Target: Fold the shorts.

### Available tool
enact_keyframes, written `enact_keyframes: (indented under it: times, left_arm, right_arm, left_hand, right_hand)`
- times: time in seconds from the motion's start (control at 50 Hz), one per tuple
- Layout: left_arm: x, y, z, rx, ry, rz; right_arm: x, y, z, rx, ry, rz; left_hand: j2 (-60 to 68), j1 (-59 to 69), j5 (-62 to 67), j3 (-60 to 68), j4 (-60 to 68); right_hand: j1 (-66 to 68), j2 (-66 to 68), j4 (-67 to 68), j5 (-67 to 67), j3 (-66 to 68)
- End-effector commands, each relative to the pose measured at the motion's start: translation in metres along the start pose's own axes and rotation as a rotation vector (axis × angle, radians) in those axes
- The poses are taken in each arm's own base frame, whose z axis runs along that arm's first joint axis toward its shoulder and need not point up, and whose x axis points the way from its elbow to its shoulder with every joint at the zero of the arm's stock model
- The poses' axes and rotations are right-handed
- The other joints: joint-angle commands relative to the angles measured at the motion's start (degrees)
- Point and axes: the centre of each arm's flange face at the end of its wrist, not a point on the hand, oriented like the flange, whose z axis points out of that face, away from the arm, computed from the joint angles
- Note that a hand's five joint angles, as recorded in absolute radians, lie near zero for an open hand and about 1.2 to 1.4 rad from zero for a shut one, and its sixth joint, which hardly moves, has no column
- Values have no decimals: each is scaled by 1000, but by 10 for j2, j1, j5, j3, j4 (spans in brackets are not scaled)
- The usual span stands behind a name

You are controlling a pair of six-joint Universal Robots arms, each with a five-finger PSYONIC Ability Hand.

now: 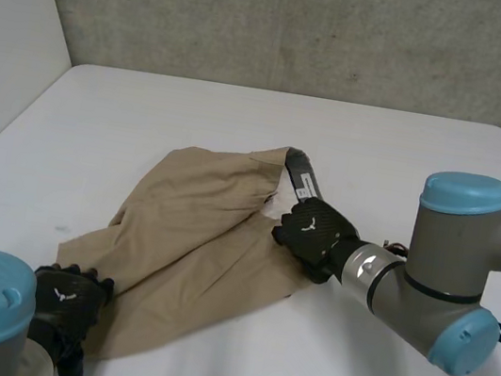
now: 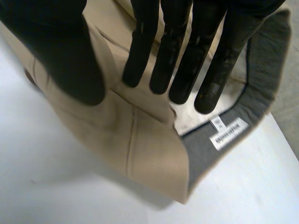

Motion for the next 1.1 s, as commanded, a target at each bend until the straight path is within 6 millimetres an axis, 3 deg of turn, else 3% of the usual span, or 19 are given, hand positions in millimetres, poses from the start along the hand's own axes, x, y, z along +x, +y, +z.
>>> enact_keyframes:
  times: [0.02, 0.2, 0.3, 0.34, 0.36, 0.42, 0.5, 0.6, 0.64, 0.74, 0.88, 1.1]
  left_arm:
    - [-3, -6, 16, 78, -44, -9]
    - [1, -7, 21, 108, -44, 27]
    - [2, -9, 25, 128, -50, 20]
    - [2, -10, 26, 137, -53, 15]
    - [2, -11, 26, 140, -54, 13]
    - [0, -12, 26, 143, -58, 13]
    - [-3, -19, 20, 177, -66, 26]
    - [-7, -27, 10, 225, -80, 46]
    - [-10, -32, 4, 253, -87, 47]
    - [-17, -44, -7, 315, -107, 24]
    - [-29, -65, -30, 437, -133, -24]
    - [-36, -87, -49, 552, -138, -62]
  right_arm:
    - [15, 6, 1, -79, 97, 4]
    - [6, -5, -40, -184, 24, 65]
    - [-4, -4, -69, -300, -71, 142]
    - [-3, -6, -77, -327, -104, 182]
    - [-2, -8, -78, -322, -103, 189]
    - [13, -17, -69, -238, -8, 214]
    - [33, -36, -60, -117, 98, 231]
    - [44, -50, -41, -42, 102, 240]
    - [40, -53, -24, -21, 69, 231]
    - [17, -75, -4, 17, -63, 202]
    - [-4, -68, 25, 3, -256, 247]
    - [-13, -61, 46, 23, -285, 245]
  left_hand:
    - [-3, 2, 4, 1, 0]
    - [56, 61, 62, 59, 58]
    - [278, 283, 284, 281, 280]
    - [445, 450, 452, 449, 448]
    - [488, 493, 494, 491, 490]
    - [584, 589, 590, 587, 586]
    - [634, 640, 641, 638, 637]
    - [634, 640, 641, 638, 637]
    - [634, 640, 641, 638, 637]
    - [634, 640, 641, 638, 637]
    - [634, 640, 641, 638, 637]
    - [634, 640, 641, 638, 637]
  right_hand:
    - [301, 201, 205, 223, 207]
    - [301, 201, 205, 223, 207]
    - [301, 201, 205, 223, 207]
    - [301, 201, 205, 223, 207]
    - [222, 122, 126, 144, 128]
    - [-114, -214, -210, -192, -209]
    - [-239, -339, -335, -317, -334]
    - [-265, -365, -361, -343, -359]
    - [-268, -369, -364, -346, -363]
    - [-263, -364, -359, -341, -358]
    - [-253, -353, -349, -331, -348]
    - [-247, -347, -342, -325, -341]
